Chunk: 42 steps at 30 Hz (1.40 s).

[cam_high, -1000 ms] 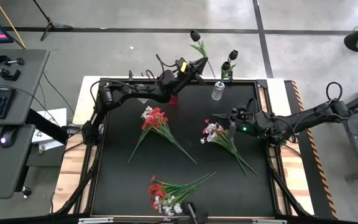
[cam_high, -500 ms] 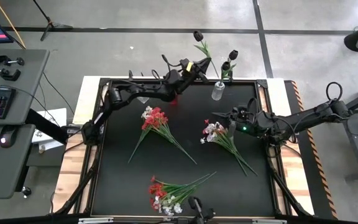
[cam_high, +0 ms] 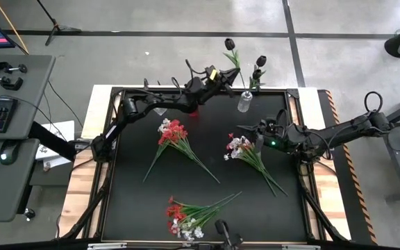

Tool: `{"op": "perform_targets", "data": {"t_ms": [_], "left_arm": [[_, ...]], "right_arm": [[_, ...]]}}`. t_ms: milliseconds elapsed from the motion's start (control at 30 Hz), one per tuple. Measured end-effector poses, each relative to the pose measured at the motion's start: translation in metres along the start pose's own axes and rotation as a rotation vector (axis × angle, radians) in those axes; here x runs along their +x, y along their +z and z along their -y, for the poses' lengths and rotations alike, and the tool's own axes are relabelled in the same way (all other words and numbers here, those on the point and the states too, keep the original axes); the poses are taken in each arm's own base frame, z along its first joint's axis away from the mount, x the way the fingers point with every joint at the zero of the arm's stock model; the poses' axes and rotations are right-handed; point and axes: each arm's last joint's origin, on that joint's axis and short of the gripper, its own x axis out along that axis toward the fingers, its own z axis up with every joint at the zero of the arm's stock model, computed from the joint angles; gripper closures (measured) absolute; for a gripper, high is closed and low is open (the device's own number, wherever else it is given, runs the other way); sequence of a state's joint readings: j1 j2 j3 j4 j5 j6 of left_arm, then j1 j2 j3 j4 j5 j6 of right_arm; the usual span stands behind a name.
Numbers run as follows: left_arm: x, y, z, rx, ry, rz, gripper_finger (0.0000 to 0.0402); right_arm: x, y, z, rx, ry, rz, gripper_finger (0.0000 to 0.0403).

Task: Sort flowers into vase by color
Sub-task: Put the black flower into the right transparent flower vase, then put the top left red flowers into the red flower vase

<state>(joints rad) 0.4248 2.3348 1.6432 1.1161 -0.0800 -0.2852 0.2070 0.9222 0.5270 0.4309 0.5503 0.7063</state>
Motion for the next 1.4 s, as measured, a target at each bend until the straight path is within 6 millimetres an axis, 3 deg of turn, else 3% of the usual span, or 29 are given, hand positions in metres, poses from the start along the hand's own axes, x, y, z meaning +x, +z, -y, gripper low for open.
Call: {"op": "perform_targets", "data": {"t_ms": [433,867,1167,1400], "left_arm": [[-0.001,-0.015,0.003,0.086,-0.047,-0.16,0.0385],[-0.004,-0.024,0.004,0.062,-0.139,-0.319,0.0264],[-0.003,0.001,0.004,0.156,-0.147,-0.507,0.0186],[-0.007,0.035,-0.005,0.186,-0.088,-0.661,0.017]], "right_arm": [[0.0,0.0,0.0,-0.008,0.0,0.0,0.0403],[0.0,0.0,0.0,-0.008,0.0,0.0,0.0403],[0.0,0.0,0.0,-0.008,0.0,0.0,0.0403],[0.0,0.0,0.0,-0.009,0.0,0.0,0.0403]]}}
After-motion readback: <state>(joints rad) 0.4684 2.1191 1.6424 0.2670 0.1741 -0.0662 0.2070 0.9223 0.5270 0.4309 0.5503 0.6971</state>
